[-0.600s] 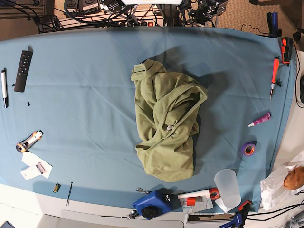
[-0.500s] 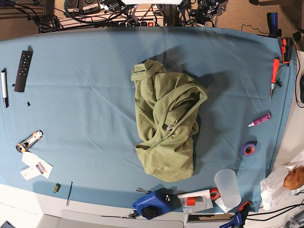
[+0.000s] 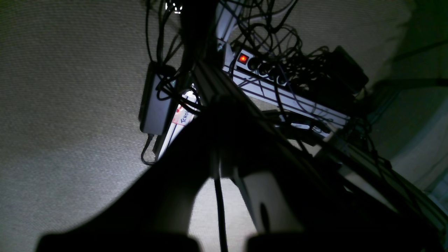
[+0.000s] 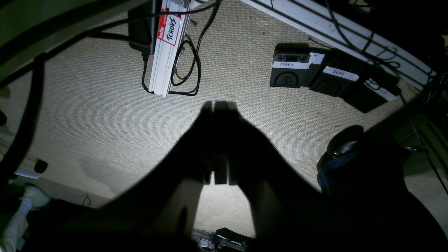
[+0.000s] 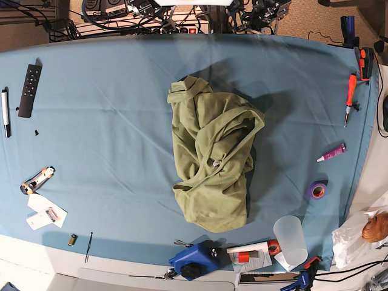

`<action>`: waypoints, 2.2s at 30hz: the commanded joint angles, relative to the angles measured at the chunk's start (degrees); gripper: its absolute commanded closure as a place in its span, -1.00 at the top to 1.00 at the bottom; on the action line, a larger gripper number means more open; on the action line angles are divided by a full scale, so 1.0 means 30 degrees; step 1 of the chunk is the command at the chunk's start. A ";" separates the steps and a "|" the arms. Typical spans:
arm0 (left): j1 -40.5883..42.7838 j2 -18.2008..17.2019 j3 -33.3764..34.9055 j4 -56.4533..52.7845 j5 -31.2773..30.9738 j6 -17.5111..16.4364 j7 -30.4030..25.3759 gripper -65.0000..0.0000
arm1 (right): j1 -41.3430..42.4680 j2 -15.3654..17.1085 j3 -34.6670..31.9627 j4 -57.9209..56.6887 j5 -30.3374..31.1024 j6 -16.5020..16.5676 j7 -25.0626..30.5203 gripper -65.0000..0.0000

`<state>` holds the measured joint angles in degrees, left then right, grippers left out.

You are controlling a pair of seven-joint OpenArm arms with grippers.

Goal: Layout the t-shirt on the table in an organized manner, then fold the t-shirt properly

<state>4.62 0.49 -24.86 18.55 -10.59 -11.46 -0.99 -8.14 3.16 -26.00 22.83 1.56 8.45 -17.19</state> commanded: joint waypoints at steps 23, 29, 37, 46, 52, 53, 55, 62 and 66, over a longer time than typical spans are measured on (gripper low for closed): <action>0.0736 -0.0554 0.0000 0.0933 0.1683 -0.1566 -0.0204 -1.00 | -0.0204 0.0284 -0.0051 0.0109 0.0160 0.0102 -0.0408 -1.00; 0.2477 -0.1785 0.0000 0.2841 0.1683 -0.1464 -0.0189 -1.00 | -0.0211 0.1078 -0.0051 0.0255 0.0182 0.0095 -0.0423 -1.00; 0.6120 -0.2608 0.0000 0.7672 0.1683 0.1552 -0.0175 -1.00 | -0.0474 0.1559 -0.0066 0.0408 0.0175 0.0095 -0.0481 -1.00; 1.0571 -0.2965 -0.0007 1.3799 0.1661 0.0699 -0.0117 -1.00 | -0.2739 0.2674 -0.0066 0.3322 0.0182 0.0102 -0.0714 -1.00; 1.3041 -0.3643 -0.0007 1.6415 0.1311 -0.1421 0.0015 -1.00 | -0.5719 0.4707 -0.0066 0.8874 0.0182 0.0102 -0.1428 -1.00; 1.3406 -0.3767 -0.0007 1.6721 0.1319 -0.1719 0.0022 -1.00 | -0.6258 0.5042 -0.0066 0.9799 0.0182 0.0102 -0.1479 -1.00; 1.4083 -0.4014 -0.0007 1.7289 0.1319 -0.2280 0.0022 -1.00 | -0.7322 0.5676 -0.0058 1.1577 0.0175 0.0087 -0.1770 -1.00; 1.6888 -0.4415 -0.0022 1.9832 0.1319 -0.4736 0.0036 -1.00 | -1.0724 0.7446 -0.0051 1.7223 -0.0102 -0.1042 -0.2863 -1.00; 1.8622 -0.4408 -0.0022 2.1850 0.1311 -0.6557 0.0036 -1.00 | -1.2364 0.8182 -0.0051 2.0502 -0.0685 -0.1610 -0.3548 -1.00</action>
<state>59.37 -12.23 -24.67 83.55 -6.15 -31.09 -0.05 -44.60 27.24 -26.26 83.77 -0.36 3.84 -28.38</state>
